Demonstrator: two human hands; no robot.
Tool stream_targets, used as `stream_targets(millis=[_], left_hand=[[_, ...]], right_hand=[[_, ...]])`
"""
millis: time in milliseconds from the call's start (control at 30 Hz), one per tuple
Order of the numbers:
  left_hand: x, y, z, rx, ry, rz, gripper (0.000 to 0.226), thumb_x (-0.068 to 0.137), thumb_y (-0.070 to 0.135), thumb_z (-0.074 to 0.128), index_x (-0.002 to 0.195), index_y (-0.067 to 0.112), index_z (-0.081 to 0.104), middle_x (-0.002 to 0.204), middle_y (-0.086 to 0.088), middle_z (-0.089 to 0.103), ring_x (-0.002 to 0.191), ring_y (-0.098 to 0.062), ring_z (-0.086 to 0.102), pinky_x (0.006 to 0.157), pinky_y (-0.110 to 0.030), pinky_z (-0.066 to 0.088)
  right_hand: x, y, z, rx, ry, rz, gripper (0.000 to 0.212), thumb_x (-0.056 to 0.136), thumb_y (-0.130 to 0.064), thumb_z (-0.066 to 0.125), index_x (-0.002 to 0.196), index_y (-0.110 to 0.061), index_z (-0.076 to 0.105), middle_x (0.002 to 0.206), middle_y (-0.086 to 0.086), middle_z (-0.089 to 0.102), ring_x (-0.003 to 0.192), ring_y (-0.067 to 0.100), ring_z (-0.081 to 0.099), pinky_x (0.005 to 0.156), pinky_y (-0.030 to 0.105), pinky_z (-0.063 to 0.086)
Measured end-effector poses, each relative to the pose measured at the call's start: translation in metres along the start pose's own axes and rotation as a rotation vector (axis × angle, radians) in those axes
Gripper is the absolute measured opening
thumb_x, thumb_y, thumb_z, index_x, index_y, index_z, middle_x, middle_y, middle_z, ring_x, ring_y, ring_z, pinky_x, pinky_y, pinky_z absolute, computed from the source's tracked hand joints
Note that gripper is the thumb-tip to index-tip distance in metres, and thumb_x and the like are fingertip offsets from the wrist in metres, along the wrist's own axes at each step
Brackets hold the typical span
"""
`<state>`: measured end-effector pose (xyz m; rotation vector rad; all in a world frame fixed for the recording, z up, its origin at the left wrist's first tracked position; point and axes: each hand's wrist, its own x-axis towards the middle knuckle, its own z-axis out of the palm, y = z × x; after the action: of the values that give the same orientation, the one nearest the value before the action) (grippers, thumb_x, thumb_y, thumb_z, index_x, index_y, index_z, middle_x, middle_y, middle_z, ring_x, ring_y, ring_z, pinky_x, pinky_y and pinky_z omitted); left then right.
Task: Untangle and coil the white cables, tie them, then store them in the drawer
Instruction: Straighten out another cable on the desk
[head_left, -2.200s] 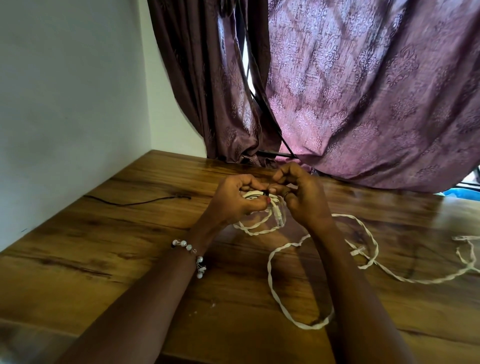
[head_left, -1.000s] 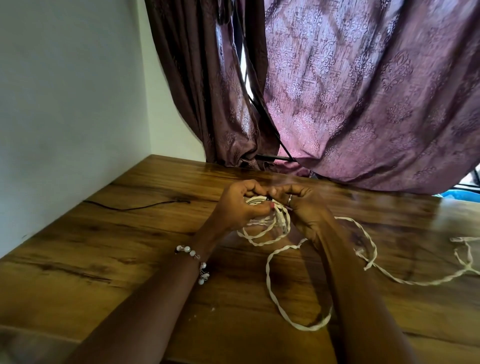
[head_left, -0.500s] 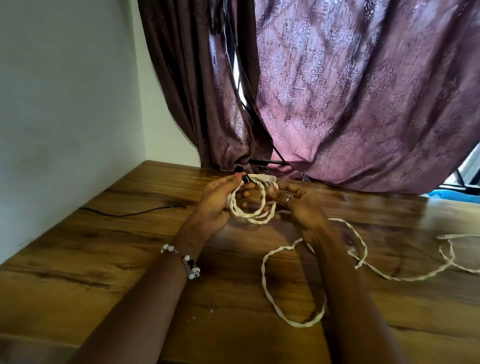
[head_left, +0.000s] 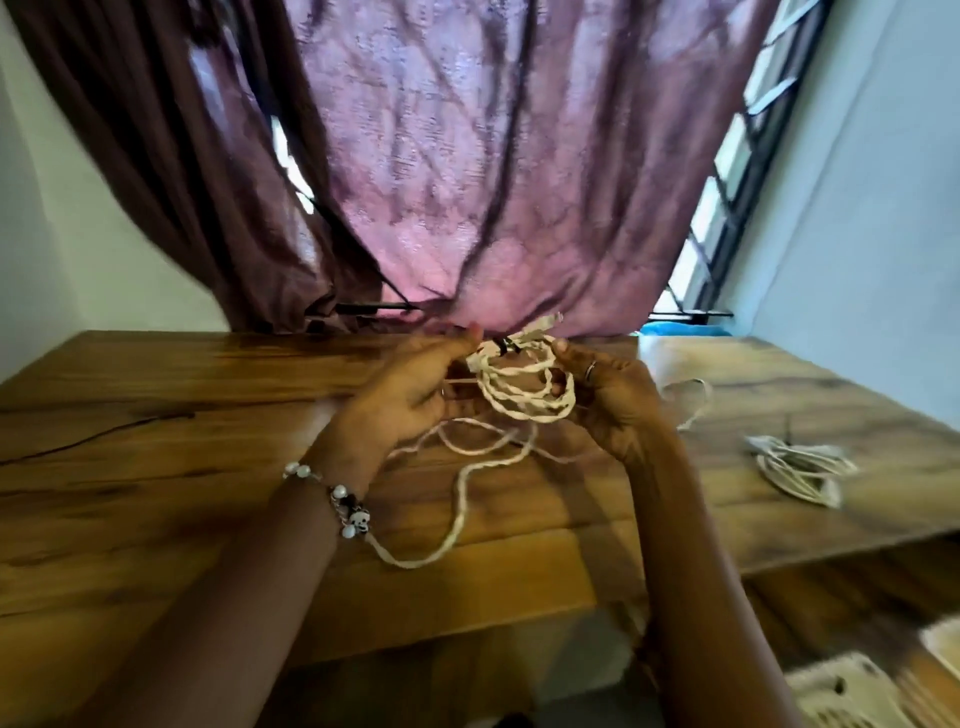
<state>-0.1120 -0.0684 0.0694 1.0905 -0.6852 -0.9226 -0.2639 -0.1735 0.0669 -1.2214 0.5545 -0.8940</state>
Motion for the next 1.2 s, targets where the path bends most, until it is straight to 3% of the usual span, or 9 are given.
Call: stream_targets(millis=[200,300,400,600,733,800,1000,1100,1200], left_hand=[[0.009,-0.057,0.105,0.004,-0.082,-0.043,0.011,0.088,0.010,0.063,0.092,-0.001,0.064,0.069,-0.009,0.068,0.046,-0.013,0.064,0.042,-0.025,0.052],[0.008,-0.086,0.143,0.083,-0.175,-0.078,0.018,0.092,0.011,0.059,0.077,0.003,0.063,0.055,-0.002,0.066,0.044,-0.010,0.061,0.041,-0.021,0.049],[0.012,-0.107,0.162,0.190,-0.196,-0.136,0.011,0.095,0.013,0.055,0.099,0.004,0.061,0.076,-0.009,0.061,0.055,-0.012,0.058,0.043,-0.019,0.047],[0.016,-0.131,0.160,0.318,-0.127,-0.172,0.020,0.093,0.000,0.048,0.081,0.012,0.059,0.082,-0.011,0.059,0.060,-0.013,0.056,0.066,-0.028,0.051],[0.011,-0.136,0.154,0.424,-0.076,-0.102,0.020,0.093,0.003,0.049,0.086,0.014,0.065,0.074,-0.009,0.063,0.062,-0.016,0.056,0.059,-0.027,0.050],[0.009,-0.136,0.151,0.449,-0.062,-0.060,0.017,0.093,0.003,0.052,0.090,0.010,0.067,0.081,-0.010,0.067,0.063,-0.015,0.062,0.064,-0.033,0.054],[-0.011,-0.118,0.140,0.371,-0.067,0.122,0.020,0.096,0.005,0.051,0.084,0.013,0.065,0.068,-0.005,0.067,0.037,-0.007,0.052,0.037,-0.018,0.036],[-0.007,-0.110,0.118,0.388,-0.009,0.203,0.020,0.095,0.009,0.054,0.084,0.018,0.068,0.072,-0.003,0.070,0.040,-0.012,0.052,0.037,-0.019,0.035],[0.004,-0.101,0.089,0.464,0.127,0.301,0.013,0.092,0.006,0.058,0.091,0.011,0.070,0.074,-0.004,0.072,0.046,-0.006,0.057,0.043,-0.019,0.043]], right_hand=[[-0.051,-0.029,-0.118,-0.306,0.145,0.074,0.024,0.082,-0.031,0.071,0.090,-0.008,0.071,0.084,0.011,0.071,0.070,0.022,0.062,0.069,0.035,0.053],[-0.071,-0.030,-0.165,-0.299,0.214,0.118,0.020,0.080,-0.027,0.073,0.088,-0.009,0.070,0.080,0.010,0.069,0.059,0.015,0.053,0.050,0.023,0.043],[-0.080,-0.018,-0.191,-0.242,0.367,0.123,0.011,0.083,-0.015,0.071,0.088,-0.005,0.068,0.070,0.009,0.067,0.045,0.009,0.057,0.041,0.018,0.045],[-0.069,0.009,-0.210,-0.208,0.531,0.105,0.012,0.086,-0.008,0.066,0.090,0.004,0.063,0.068,0.011,0.057,0.048,0.016,0.053,0.046,0.024,0.051],[-0.060,0.024,-0.215,-0.599,0.696,0.062,0.025,0.083,-0.031,0.072,0.093,-0.008,0.072,0.081,0.010,0.069,0.073,0.025,0.068,0.074,0.045,0.058],[-0.062,0.024,-0.209,-0.748,0.774,-0.007,0.028,0.085,-0.034,0.070,0.092,-0.006,0.073,0.083,0.007,0.069,0.082,0.025,0.067,0.080,0.043,0.056],[-0.061,0.020,-0.184,-0.991,0.929,-0.221,0.023,0.088,-0.022,0.062,0.090,-0.001,0.070,0.088,0.018,0.071,0.087,0.035,0.065,0.076,0.043,0.052],[-0.058,0.017,-0.160,-1.009,0.841,-0.350,0.018,0.087,-0.017,0.062,0.097,-0.005,0.071,0.091,0.015,0.072,0.087,0.031,0.066,0.077,0.036,0.050],[-0.048,0.023,-0.133,-0.972,0.517,-0.330,0.027,0.085,-0.013,0.066,0.111,-0.014,0.065,0.087,0.012,0.073,0.080,0.026,0.068,0.079,0.037,0.053]])
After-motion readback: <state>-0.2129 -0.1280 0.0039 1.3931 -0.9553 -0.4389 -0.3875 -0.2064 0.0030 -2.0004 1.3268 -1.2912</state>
